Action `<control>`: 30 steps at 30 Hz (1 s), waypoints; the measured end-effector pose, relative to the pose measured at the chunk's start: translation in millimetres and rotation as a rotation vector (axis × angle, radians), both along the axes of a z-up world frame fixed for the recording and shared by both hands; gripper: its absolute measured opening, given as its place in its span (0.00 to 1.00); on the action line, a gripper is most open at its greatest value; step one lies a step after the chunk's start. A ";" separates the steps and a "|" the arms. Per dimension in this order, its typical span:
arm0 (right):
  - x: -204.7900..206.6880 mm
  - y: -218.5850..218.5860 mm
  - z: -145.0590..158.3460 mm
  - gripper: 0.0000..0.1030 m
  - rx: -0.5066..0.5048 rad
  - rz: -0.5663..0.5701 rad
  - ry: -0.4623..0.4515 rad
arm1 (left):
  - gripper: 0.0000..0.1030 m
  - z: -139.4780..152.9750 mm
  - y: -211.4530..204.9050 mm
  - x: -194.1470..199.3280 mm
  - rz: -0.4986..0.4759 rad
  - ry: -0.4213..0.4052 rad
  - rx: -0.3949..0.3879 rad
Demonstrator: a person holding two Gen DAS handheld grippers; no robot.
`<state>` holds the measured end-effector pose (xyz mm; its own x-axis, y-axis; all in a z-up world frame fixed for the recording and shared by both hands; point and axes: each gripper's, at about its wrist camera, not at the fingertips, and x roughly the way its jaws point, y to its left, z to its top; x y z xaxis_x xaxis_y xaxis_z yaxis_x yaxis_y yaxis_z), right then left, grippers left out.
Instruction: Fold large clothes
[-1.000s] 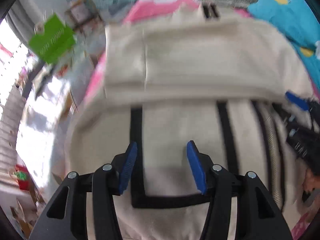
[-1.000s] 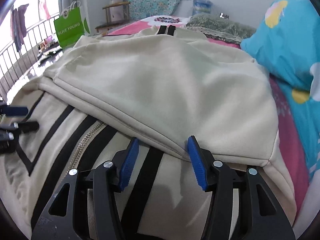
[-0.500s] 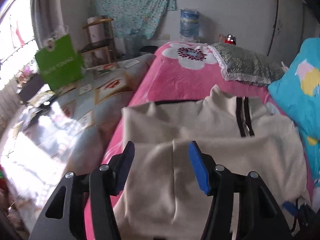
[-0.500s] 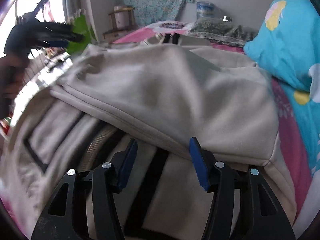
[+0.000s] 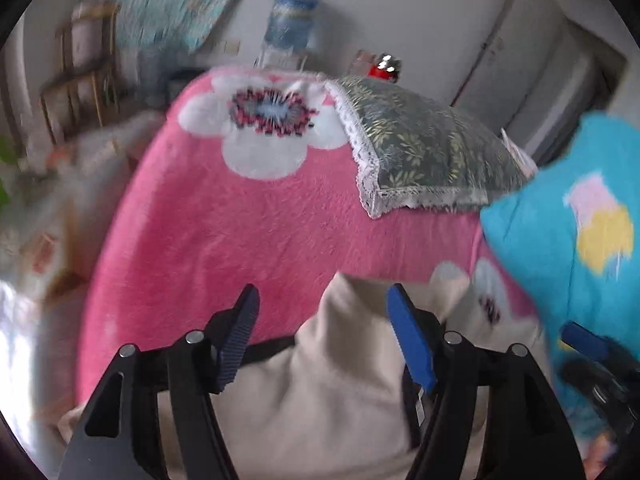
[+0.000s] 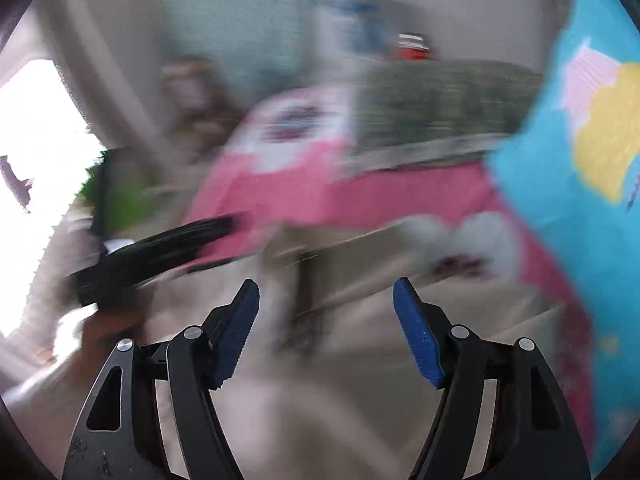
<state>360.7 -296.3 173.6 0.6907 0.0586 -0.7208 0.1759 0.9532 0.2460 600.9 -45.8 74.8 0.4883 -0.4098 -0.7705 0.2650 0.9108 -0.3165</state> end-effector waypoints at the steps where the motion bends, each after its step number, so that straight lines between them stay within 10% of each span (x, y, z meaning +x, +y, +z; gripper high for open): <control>1: 9.3 -9.6 -3.2 0.65 0.029 -0.039 -0.011 | 0.63 -5.0 -2.8 4.6 -0.003 0.019 -0.004; 8: 77.5 -36.3 -42.3 0.71 0.183 -0.139 0.092 | 0.61 -29.4 -32.8 18.8 -0.124 0.043 0.079; 11: 89.8 -25.9 -69.9 0.70 0.146 -0.133 0.199 | 0.23 -37.7 -29.6 19.0 -0.134 0.039 0.101; 13: 90.8 -18.7 -82.1 0.53 0.179 -0.102 0.227 | 0.13 -40.7 -22.0 11.1 -0.107 0.026 0.072; 14: 85.1 -17.5 -80.5 0.43 0.164 -0.120 0.200 | 0.12 -40.3 -20.1 7.1 -0.100 0.015 0.070; 15: 78.0 -18.0 -73.8 0.13 0.143 -0.119 0.166 | 0.10 -36.6 -16.6 -2.0 -0.081 -0.015 0.074; 16: 71.2 -18.6 -67.7 0.09 0.135 -0.112 0.134 | 0.10 -32.4 -14.3 -9.4 -0.069 -0.039 0.076; 22: -15.3 -4.6 -14.7 0.08 0.036 -0.018 -0.122 | 0.09 19.9 3.8 -129.1 -0.078 -0.330 0.135; 30: -160.6 10.8 -8.2 0.09 -0.047 0.086 -0.284 | 0.09 45.9 -1.2 -286.4 -0.150 -0.443 0.199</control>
